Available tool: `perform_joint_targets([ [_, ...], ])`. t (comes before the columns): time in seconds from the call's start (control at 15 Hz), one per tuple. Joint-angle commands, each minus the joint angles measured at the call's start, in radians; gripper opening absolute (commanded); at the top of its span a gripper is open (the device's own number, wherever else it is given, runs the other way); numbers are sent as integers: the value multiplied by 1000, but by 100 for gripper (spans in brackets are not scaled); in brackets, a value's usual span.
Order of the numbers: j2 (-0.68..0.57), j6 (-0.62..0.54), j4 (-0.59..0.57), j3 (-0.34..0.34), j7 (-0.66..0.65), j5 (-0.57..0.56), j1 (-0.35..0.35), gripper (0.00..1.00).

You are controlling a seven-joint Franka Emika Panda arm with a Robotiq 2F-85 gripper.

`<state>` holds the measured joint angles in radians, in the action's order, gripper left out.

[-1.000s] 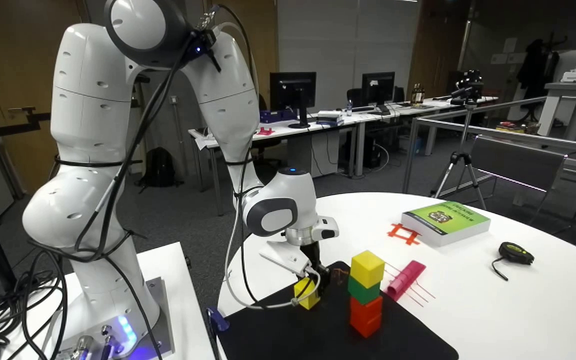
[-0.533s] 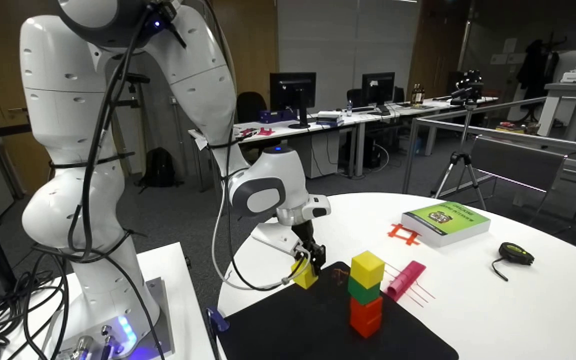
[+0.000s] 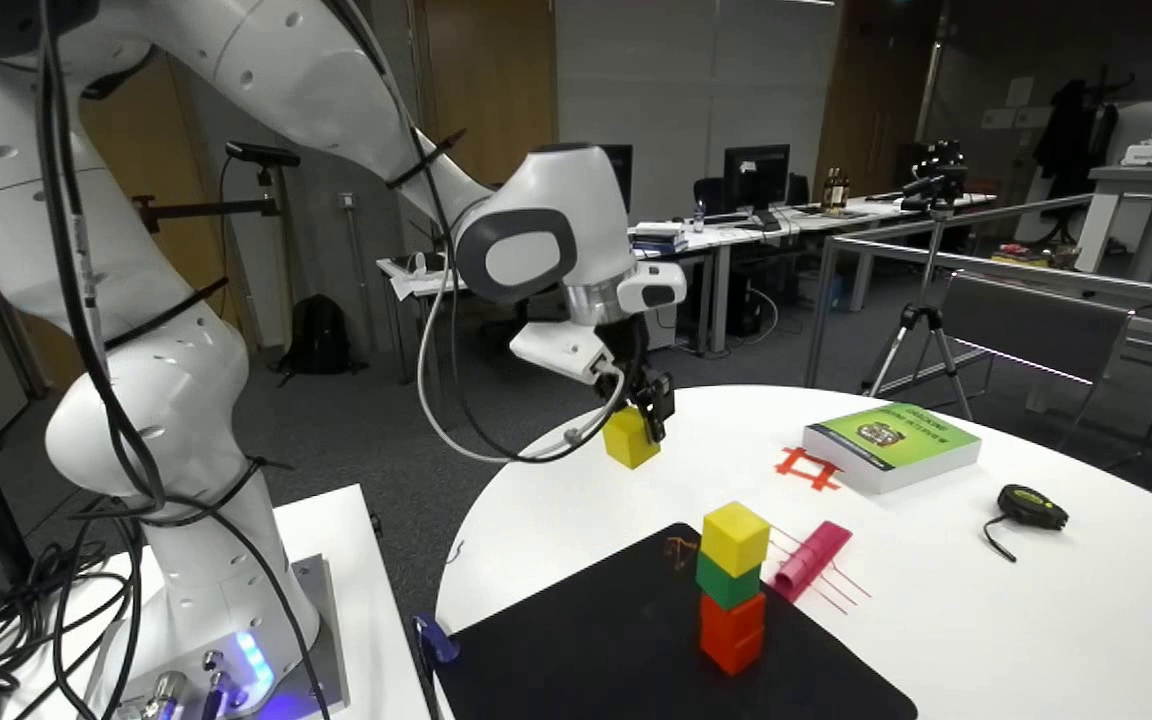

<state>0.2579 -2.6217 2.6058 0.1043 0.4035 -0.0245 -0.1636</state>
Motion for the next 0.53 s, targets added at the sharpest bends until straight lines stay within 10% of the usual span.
perform_joint_targets([
  [0.0, 31, 194, -147, 29, -77, -132, -35, 31],
  [0.47, -103, 377, -341, 80, -134, -163, -37, 31],
])
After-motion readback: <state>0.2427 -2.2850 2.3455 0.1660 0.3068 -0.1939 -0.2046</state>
